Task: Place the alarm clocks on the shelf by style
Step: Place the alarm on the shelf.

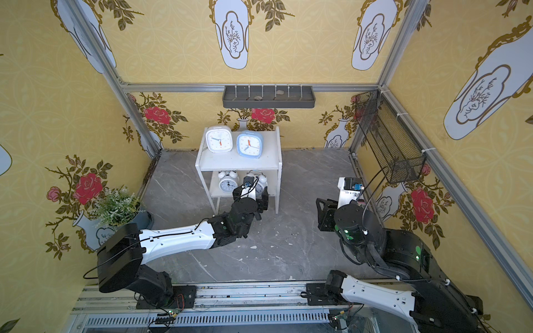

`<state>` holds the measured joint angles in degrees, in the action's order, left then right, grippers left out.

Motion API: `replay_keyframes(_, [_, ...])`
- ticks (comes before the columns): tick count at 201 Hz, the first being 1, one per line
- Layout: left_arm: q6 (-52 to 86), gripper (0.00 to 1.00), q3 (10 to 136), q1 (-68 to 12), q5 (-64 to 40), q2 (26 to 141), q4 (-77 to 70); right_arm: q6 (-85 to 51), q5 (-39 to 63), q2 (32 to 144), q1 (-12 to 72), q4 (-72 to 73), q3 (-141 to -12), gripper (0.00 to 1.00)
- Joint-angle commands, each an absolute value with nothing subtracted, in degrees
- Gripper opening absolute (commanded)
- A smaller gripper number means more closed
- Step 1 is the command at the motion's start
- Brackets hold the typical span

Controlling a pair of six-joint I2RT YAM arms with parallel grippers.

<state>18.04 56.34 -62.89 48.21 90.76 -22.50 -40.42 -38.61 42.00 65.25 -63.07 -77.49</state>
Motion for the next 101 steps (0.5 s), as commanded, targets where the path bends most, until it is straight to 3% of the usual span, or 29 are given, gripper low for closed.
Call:
replay_keyframes(1, [16.57, 0.71, 57.34, -62.80, 49.60, 91.94, -26.86, -39.74, -38.00, 41.50, 65.30, -62.40, -77.68, 0.36])
replay_keyframes(101, [17.31, 0.71, 61.55, -62.70, 53.15, 97.06, -26.24, -39.12, -37.31, 39.94, 65.30, -62.75, -77.39, 0.36])
